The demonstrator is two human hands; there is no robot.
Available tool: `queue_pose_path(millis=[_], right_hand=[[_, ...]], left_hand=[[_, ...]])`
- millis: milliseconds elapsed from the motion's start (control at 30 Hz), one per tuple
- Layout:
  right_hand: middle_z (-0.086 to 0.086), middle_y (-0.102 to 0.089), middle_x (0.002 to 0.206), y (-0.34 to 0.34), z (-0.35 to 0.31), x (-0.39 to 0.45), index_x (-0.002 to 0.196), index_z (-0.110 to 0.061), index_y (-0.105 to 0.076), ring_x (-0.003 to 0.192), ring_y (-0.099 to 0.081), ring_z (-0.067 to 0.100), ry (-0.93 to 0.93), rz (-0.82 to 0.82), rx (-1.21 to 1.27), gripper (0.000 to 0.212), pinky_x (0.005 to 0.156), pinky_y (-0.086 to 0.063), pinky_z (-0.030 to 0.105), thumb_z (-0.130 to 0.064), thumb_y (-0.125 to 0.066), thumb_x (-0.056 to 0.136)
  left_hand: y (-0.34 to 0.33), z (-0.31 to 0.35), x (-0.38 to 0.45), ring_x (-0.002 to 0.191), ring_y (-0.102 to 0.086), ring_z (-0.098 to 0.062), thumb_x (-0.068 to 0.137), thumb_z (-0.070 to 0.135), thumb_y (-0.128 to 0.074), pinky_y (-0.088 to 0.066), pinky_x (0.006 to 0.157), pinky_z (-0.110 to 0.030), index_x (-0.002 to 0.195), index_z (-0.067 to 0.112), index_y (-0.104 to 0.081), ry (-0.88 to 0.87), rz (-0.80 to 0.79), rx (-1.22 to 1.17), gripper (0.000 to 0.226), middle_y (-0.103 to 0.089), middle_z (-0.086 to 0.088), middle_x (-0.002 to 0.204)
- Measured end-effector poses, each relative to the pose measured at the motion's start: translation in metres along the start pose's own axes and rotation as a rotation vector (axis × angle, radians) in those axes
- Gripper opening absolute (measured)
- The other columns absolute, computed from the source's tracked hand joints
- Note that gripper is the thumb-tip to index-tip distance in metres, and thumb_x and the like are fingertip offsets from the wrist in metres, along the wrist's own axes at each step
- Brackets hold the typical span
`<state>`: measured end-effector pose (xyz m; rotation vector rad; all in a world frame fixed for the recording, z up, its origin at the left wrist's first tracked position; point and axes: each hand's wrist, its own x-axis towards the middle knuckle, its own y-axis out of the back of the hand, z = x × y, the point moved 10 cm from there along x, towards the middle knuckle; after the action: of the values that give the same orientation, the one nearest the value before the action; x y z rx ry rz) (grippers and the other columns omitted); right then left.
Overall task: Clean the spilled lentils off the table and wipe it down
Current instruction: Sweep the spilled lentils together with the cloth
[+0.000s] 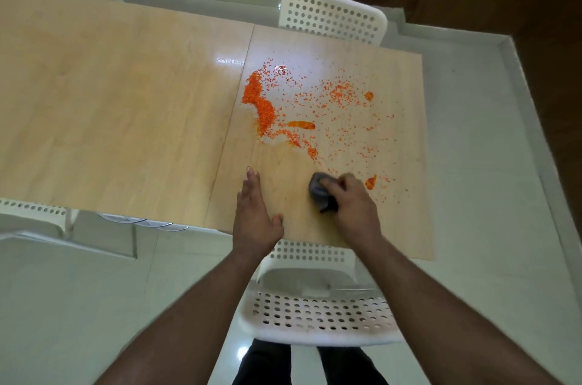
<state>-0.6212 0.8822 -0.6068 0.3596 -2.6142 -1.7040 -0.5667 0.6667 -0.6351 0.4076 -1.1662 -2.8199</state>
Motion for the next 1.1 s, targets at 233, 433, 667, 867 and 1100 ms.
queue_pose_path(millis=[233, 433, 667, 867, 1100], right_hand=[[-0.006, -0.044, 0.110, 0.032, 0.007, 0.039, 0.133, -0.031, -0.056, 0.087, -0.044, 0.005, 0.039, 0.052, 0.094, 0.029, 0.066, -0.032, 0.022, -0.034, -0.052, 0.105], [0.003, -0.044, 0.122, 0.006, -0.004, -0.050, 0.143, -0.031, -0.052, 0.105, -0.049, 0.024, 0.318, -0.131, 0.010, 0.057, 0.072, -0.050, 0.036, -0.016, -0.066, 0.090], [0.005, -0.045, 0.124, 0.009, 0.054, -0.026, 0.138, -0.029, -0.057, 0.114, -0.047, 0.029, 0.360, -0.169, -0.086, 0.043, 0.072, -0.050, 0.038, -0.027, -0.062, 0.095], [0.009, -0.043, 0.125, 0.053, 0.071, 0.049, 0.149, -0.031, -0.051, 0.116, -0.046, 0.034, 0.299, -0.128, -0.068, 0.056, 0.088, -0.046, 0.040, -0.013, -0.053, 0.096], [0.002, -0.043, 0.116, 0.060, 0.070, -0.034, 0.140, -0.031, -0.053, 0.107, -0.046, 0.024, 0.456, -0.155, -0.031, 0.047, 0.072, -0.048, 0.035, -0.031, -0.057, 0.093]], left_hand=[[-0.021, 0.023, -0.014, 0.161, -0.017, -0.027, 0.092, 0.020, -0.076, -0.018, 0.131, -0.041, 0.164, 0.027, 0.020, 0.043, 0.064, 0.001, 0.120, -0.009, 0.004, 0.177], [-0.035, 0.032, -0.039, 0.152, -0.034, -0.030, 0.083, 0.024, -0.082, -0.041, 0.117, -0.057, 0.166, 0.032, 0.011, 0.193, 0.182, -0.062, 0.126, -0.029, 0.000, 0.170], [-0.073, 0.055, -0.054, 0.158, -0.023, -0.031, 0.077, 0.034, -0.091, -0.038, 0.120, -0.053, 0.163, 0.035, 0.021, 0.330, 0.198, -0.092, 0.141, -0.016, -0.004, 0.175], [-0.101, 0.083, -0.057, 0.160, -0.017, -0.029, 0.073, 0.033, -0.095, -0.036, 0.123, -0.048, 0.163, 0.030, 0.026, 0.393, 0.203, -0.053, 0.150, -0.008, -0.006, 0.176], [-0.116, 0.102, -0.056, 0.161, -0.013, -0.031, 0.081, 0.033, -0.084, -0.035, 0.123, -0.051, 0.166, 0.022, 0.018, 0.366, 0.215, -0.067, 0.133, -0.006, -0.008, 0.176]])
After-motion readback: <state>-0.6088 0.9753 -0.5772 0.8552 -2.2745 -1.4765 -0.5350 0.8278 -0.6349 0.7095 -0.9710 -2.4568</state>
